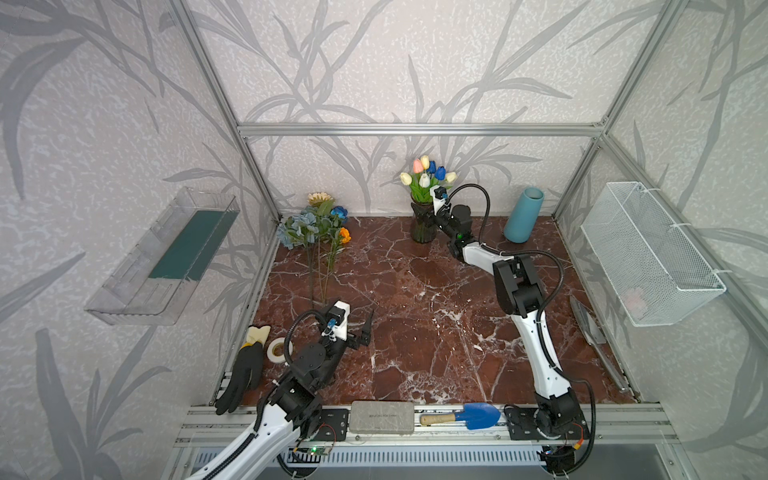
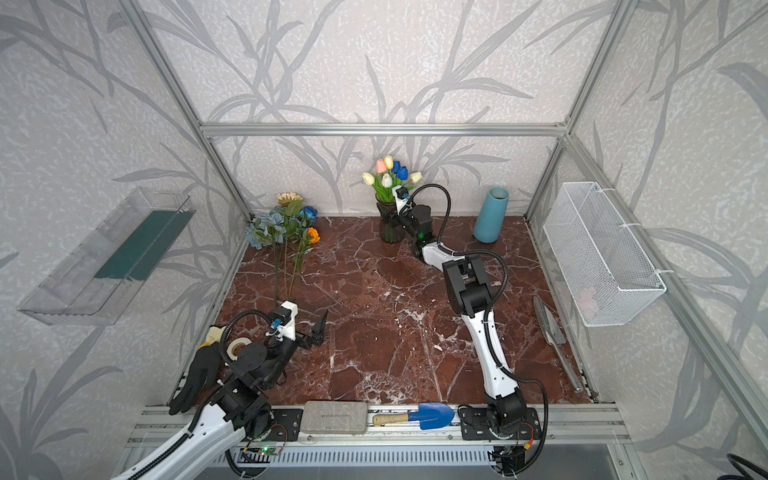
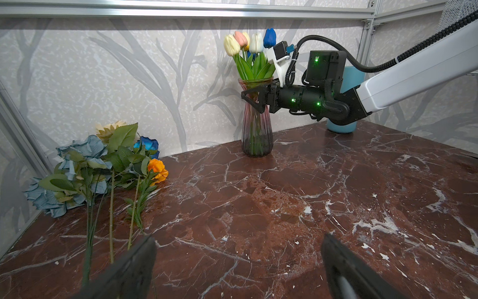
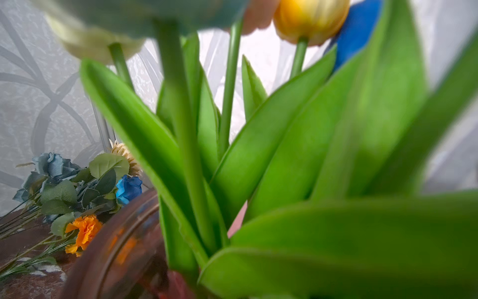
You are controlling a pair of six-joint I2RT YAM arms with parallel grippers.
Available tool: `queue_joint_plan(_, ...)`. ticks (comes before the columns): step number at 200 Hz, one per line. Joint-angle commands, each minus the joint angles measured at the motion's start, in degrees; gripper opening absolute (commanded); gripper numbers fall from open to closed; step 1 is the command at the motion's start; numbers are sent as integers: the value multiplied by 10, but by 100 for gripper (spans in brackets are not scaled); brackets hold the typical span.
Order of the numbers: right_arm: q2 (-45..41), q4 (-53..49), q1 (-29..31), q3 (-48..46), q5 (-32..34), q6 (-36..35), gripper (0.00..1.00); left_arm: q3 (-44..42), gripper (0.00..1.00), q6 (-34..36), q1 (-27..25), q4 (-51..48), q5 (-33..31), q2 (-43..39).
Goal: Arrange the flowers into the vase
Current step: 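Open the right gripper and draw it back from the pink vase, then move the right gripper to the teal vase and close on it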
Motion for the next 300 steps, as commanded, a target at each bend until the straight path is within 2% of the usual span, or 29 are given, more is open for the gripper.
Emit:
queue_joint_plan(1, -22, 61, -2, 9, -14, -3, 95, 0, 100, 5, -1, 15, 6, 0)
queue_joint_plan(22, -49, 103, -2, -47, -3, -4, 100, 0, 100, 4, -1, 14, 6, 2)
queue_joint_plan(85, -110, 195, -10, -209, 2, -7, 99, 19, 100, 14, -1, -6, 5, 4)
queue_joint_plan(122, -224, 314, -8, -416, 30, 7, 99, 59, 100, 3, -1, -13, 27, 5)
queue_joint_plan(151, -351, 319, -7, -587, 86, 9, 97, 74, 100, -30, -1, 76, 27, 48)
queue_joint_plan(168, -430, 280, -10, -664, 117, -5, 93, 94, 99, -36, -1, 119, 44, 105)
queue_joint_plan(184, -498, 192, -22, -696, 159, -13, 92, 125, 100, -33, -1, 141, 60, 174)
queue_joint_plan(214, -589, -23, -107, -672, 128, 63, 87, 185, 100, -35, -1, 215, 64, 324)
queue_joint_plan(230, -623, -138, -122, -647, 171, 26, 86, 213, 99, -35, -1, 259, 74, 401)
queue_joint_plan(248, -639, -238, -142, -611, 215, 1, 86, 238, 100, -47, -1, 322, 91, 476)
queue_joint_plan(268, -639, -293, -201, -582, 186, 25, 86, 270, 100, -45, 0, 336, 122, 530)
queue_joint_plan(300, -611, -345, -262, -535, 160, 44, 92, 295, 100, -42, 0, 336, 122, 577)
